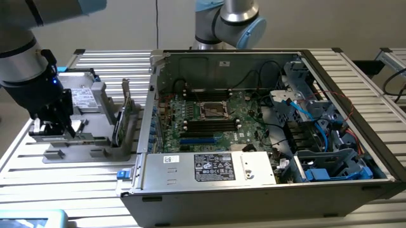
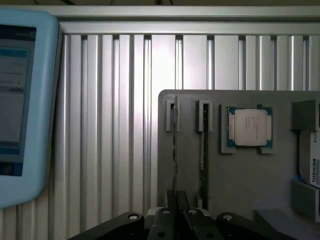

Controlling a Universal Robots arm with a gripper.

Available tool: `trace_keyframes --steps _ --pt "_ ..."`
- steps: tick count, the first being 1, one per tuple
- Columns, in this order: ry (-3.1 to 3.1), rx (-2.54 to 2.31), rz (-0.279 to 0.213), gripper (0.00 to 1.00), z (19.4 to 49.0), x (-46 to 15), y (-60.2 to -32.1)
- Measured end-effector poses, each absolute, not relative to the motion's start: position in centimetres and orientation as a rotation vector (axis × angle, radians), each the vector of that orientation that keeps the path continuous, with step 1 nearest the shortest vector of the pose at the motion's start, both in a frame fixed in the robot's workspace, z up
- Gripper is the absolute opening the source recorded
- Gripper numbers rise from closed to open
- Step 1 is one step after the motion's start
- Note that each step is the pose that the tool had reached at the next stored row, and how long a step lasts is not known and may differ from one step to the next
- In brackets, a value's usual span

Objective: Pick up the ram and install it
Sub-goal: 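Pick up the ram and move it above insertion slot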

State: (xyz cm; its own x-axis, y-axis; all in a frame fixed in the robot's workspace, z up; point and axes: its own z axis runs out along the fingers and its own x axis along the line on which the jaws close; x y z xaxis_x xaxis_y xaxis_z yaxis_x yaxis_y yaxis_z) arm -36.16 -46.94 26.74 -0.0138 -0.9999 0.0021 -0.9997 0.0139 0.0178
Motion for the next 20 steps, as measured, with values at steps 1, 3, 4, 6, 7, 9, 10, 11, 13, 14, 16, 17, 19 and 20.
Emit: trace_keyframes --steps 1,3,4,6,7,9,10,11,13,14,16,17,19,20 --pt "-2.227 2.196 -0.017 0.13 27.2 -36.1 -47.0" --pt "-2.227 2.196 -0.018 0.13 28.1 -36.1 -47.0" --pt "-2.227 2.196 -0.017 0.13 28.6 -36.0 -47.0" --pt "-2.227 2.196 -0.017 0.13 29.5 -35.9 -47.0" --pt "-2.227 2.196 -0.017 0.13 29.9 -35.8 -47.0" --pt "-2.226 2.195 -0.017 0.13 30.8 -35.5 -47.0" --pt "-2.226 2.195 -0.017 0.13 31.3 -35.3 -47.1" --pt "-2.226 2.195 -0.018 0.13 31.8 -35.0 -47.1" --pt "-2.226 2.195 -0.018 0.13 32.7 -34.4 -47.1" --pt "-2.226 2.195 -0.018 0.13 33.1 -34.1 -47.2" --pt "-2.226 2.195 -0.019 0.13 34.0 -33.5 -47.2" --pt "-2.225 2.195 -0.019 0.13 34.5 -33.2 -47.3" --pt "-2.225 2.194 -0.020 0.13 35.4 -32.4 -47.4" --pt "-2.225 2.194 -0.020 0.13 35.8 -32.1 -47.4"
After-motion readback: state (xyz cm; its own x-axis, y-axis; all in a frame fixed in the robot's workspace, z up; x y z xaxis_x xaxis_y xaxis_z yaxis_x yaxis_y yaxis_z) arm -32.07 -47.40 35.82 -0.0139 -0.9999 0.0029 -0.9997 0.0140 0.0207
